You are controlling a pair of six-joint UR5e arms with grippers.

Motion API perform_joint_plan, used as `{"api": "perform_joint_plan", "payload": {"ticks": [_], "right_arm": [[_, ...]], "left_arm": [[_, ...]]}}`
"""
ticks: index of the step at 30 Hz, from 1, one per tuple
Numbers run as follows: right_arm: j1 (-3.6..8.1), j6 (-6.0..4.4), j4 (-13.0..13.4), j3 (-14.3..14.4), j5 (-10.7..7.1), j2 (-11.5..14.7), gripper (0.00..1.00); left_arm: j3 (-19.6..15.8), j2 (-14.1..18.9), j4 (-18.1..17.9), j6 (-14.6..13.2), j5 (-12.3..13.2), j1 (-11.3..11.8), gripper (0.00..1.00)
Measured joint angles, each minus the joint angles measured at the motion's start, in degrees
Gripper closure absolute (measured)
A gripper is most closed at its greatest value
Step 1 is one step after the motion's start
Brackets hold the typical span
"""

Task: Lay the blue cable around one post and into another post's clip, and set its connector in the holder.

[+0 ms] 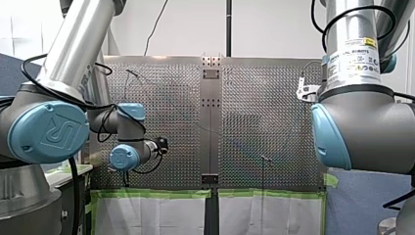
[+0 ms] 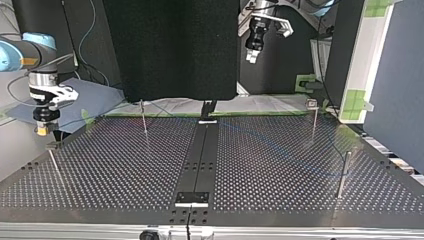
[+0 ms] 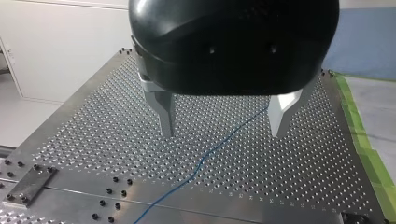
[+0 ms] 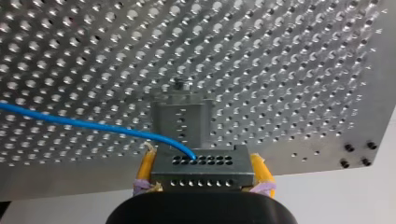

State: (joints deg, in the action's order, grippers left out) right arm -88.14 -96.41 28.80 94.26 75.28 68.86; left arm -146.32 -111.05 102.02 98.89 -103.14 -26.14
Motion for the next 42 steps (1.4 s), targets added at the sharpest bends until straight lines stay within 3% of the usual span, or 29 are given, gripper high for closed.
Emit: {"api": "perform_joint_plan", "payload": {"ticks": [9,17,24,42], "right_arm": [[0.6,1.55,-0.69,-1.68,-0.16,-0.43,1.0],[0.57,2.89,-1.43,-3.17,-0.46,-3.41,1.0],[0.38,2.91,-2.09,-4.66,-1.11,-4.86,1.0],[0.28,2.06,-3.08,-7.62,-2.4,-5.54,1.0]], "left_arm": [[1.31,-0.01,2.28,-0.09,-0.34,0.03,0.0],[1.48,-0.01,2.96,-0.65,-1.64,0.04,0.0],[1.49,0.0,3.34,-1.18,-2.64,0.03,0.0],[1.56,0.0,3.46,-1.25,-2.71,0.04,0.0]]}}
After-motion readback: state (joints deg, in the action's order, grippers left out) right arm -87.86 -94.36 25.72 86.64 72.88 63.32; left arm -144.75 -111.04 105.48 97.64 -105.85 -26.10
